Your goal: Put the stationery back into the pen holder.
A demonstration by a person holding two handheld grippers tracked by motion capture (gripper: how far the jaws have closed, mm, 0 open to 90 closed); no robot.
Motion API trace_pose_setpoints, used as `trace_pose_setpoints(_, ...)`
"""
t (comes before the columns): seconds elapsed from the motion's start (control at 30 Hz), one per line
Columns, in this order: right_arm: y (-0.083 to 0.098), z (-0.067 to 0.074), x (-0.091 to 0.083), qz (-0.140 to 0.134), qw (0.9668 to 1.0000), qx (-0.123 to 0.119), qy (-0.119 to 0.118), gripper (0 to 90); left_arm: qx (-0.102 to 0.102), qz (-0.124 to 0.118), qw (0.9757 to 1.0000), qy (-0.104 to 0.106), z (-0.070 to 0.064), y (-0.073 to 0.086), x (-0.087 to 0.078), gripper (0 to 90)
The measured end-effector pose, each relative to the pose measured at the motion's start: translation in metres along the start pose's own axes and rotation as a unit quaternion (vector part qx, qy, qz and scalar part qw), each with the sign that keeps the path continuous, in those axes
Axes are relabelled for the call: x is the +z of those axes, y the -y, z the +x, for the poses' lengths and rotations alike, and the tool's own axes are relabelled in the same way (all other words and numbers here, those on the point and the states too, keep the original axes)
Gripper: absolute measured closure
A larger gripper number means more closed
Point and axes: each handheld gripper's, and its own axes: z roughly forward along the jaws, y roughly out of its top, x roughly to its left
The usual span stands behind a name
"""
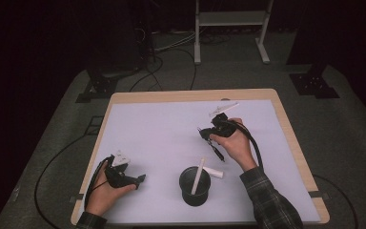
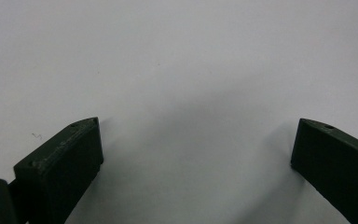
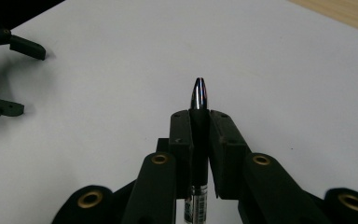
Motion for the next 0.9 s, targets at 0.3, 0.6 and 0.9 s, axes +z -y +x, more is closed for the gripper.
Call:
trace_pose_setpoints(0.3,0.014,-0.004,-0.02,-0.048,0.9988,0.01,-0.001,79.2,0.0,-0.001,1.0,-0.001,0.0,0.0,0.0,1.1)
trace_pose_setpoints(0.6,0.027,-0.004,-0.038,-0.08,0.9967,0.011,-0.003,79.1,-0.001,-0.001,1.0,0.0,0.0,0.0,0.0,1.1)
trace_pose_setpoints(0.9,0.037,-0.005,-0.05,-0.105,0.9942,0.013,-0.018,79.1,-0.001,-0.001,1.0,0.0,0.0,0.0,0.0,1.1)
